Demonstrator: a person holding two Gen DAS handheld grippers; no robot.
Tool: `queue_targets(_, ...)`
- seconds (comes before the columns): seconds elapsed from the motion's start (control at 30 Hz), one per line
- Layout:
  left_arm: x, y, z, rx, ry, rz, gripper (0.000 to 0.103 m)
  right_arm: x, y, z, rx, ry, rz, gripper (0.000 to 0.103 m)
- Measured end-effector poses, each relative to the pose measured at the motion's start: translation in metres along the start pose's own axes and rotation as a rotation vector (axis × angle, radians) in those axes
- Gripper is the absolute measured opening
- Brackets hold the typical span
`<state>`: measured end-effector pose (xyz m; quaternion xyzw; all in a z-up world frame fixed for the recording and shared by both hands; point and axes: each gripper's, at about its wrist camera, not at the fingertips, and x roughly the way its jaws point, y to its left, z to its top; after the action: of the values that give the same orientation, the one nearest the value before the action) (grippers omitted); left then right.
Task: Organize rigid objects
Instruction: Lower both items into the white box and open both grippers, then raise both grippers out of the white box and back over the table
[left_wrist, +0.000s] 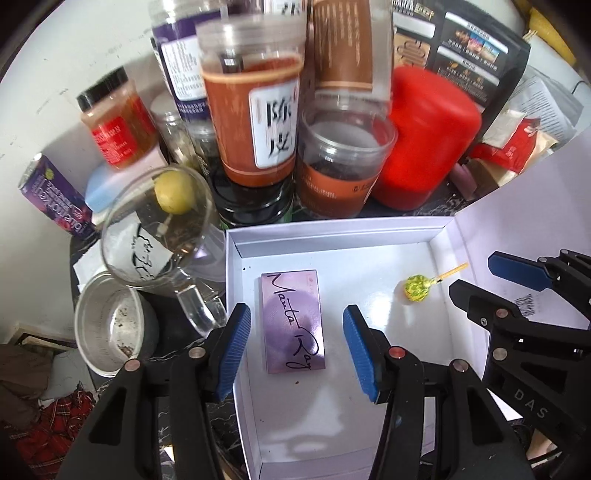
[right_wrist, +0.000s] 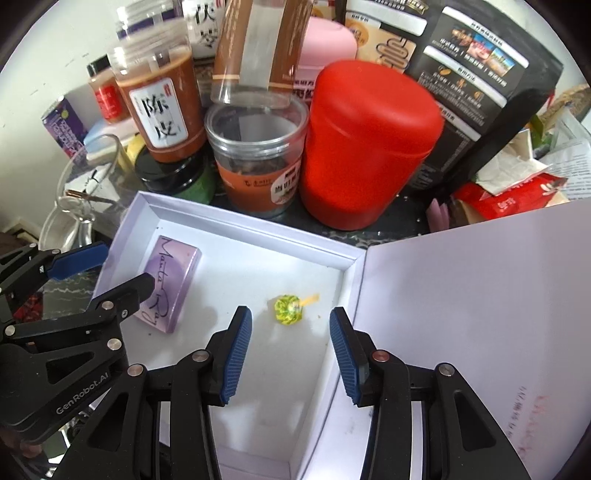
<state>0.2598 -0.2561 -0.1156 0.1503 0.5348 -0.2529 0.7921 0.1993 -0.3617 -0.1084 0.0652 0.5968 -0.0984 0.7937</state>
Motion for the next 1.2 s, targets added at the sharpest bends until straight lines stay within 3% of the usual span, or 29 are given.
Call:
queue_targets(0.2, -0.027, 0.000, 0.001, 0.000, -0.016, -0.002, 0.052, -0.022, 0.000, -0.002, -0.001, -0.031, 0.001, 0.044)
queue_targets(0.67, -0.107, 0.016, -0.006, -0.039, -0.141, 0.030, 0.052, -0.086, 0.018, -0.011, -0.042, -0.133, 0.008, 0.044)
queue_targets(1.2, -0.187, 0.047, -0.050, -0.125, -0.240, 0.094, 0.052, -0.154, 0.065, -0.031, -0.137, -0.233, 0.063, 0.044)
